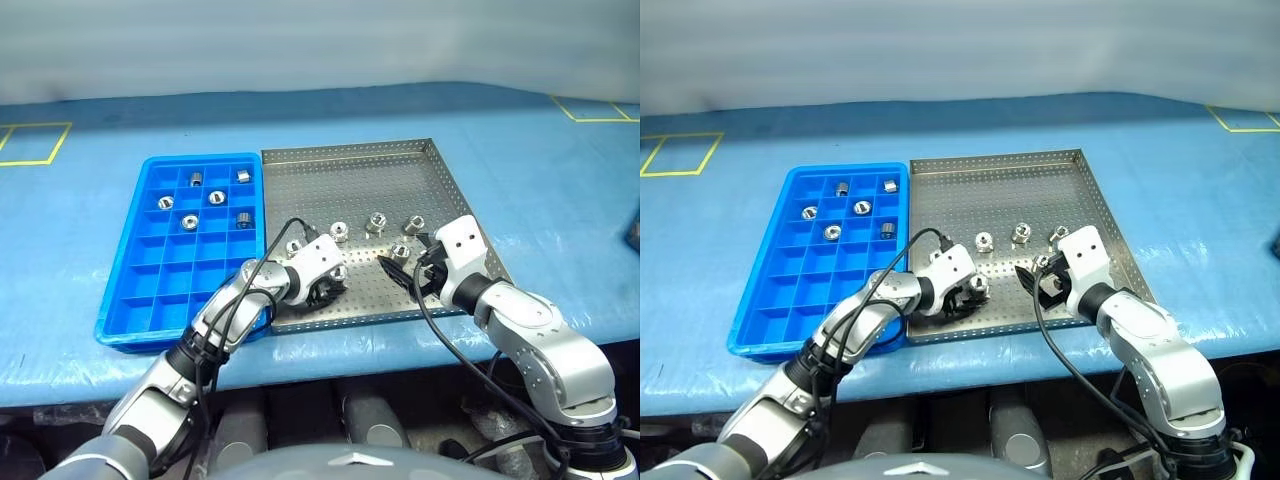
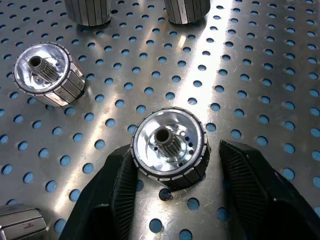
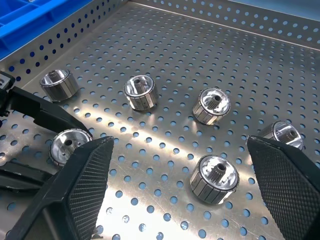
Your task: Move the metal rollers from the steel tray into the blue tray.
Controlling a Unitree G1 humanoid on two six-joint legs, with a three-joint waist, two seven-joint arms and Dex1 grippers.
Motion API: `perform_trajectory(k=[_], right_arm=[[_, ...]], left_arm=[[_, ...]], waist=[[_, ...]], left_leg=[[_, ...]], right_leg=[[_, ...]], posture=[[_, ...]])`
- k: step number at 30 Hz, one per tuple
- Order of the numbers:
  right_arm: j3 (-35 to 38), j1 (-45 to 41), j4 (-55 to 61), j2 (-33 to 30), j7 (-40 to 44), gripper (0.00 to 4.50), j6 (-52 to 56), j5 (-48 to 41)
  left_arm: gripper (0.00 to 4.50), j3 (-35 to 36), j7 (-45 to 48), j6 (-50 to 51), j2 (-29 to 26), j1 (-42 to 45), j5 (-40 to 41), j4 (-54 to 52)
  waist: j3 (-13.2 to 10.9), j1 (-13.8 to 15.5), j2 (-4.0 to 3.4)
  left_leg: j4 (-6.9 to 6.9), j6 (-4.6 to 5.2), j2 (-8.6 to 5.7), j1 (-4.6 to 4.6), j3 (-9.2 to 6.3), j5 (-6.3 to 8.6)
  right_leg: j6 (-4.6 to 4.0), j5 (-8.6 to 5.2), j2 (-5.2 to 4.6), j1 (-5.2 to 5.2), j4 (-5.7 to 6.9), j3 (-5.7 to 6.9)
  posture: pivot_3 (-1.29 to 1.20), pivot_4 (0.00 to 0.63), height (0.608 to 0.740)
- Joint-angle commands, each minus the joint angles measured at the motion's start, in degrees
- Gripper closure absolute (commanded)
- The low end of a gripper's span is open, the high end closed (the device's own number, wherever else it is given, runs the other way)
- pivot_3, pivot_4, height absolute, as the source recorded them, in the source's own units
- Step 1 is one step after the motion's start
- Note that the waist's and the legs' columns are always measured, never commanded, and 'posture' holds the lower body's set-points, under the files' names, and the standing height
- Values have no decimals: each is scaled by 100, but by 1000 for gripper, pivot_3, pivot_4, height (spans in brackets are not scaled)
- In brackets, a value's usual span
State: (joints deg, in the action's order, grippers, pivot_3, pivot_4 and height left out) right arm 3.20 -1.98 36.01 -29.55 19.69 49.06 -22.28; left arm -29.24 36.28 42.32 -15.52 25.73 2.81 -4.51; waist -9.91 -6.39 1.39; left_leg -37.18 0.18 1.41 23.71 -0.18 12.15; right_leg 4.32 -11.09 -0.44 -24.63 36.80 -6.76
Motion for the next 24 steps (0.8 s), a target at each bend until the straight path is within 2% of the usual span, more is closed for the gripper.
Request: perform_trajectory(k=[1, 5, 8, 10, 18, 24], right_arm=[[13, -71, 153, -30, 31, 0, -32, 4], [-85, -128, 101, -33, 53, 0, -32, 40], [-130, -162, 80, -15, 62, 0, -31, 54], [-149, -170, 64, -13, 72, 0, -34, 58], [-348, -178, -49, -37, 213, 0, -14, 26], [-346, -165, 73, -207, 1051, 0, -278, -432]], left_arm=[[1526, 79, -12, -19, 57, -29, 22, -105], [1526, 108, -30, -7, 70, -53, 26, -118], [2102, 173, -49, 4, 96, -74, 49, -112], [2695, 180, -42, 5, 90, -76, 37, -118], [2732, 429, -124, 80, 126, -152, 148, -485], [2732, 1350, -434, 645, 214, -403, 692, -1938]], waist=[[0, -2, 0], [0, 0, 0], [0, -9, 0], [0, -1, 0], [0, -1, 0], [-1, 68, 1]], left_leg=[[0, 0, 0, 0, 0, 0], [0, 0, 0, -2, 0, 0], [0, 0, 0, -1, 0, 0], [0, 0, 0, -1, -1, 0], [0, 0, 0, -1, 0, 0], [1, 0, 1, 3, -2, 0]], right_leg=[[0, 0, 0, 0, 0, 0], [0, 0, 1, 0, 2, 0], [0, 0, 0, 0, 1, -1], [0, 0, 1, 0, 1, 0], [0, 0, 1, 0, 2, 0], [0, 0, 0, -1, 0, 1]], posture=[[-88, 150, 740], [-83, 150, 740], [-79, 150, 740], [-79, 150, 740], [-56, 150, 740], [35, 150, 740]])
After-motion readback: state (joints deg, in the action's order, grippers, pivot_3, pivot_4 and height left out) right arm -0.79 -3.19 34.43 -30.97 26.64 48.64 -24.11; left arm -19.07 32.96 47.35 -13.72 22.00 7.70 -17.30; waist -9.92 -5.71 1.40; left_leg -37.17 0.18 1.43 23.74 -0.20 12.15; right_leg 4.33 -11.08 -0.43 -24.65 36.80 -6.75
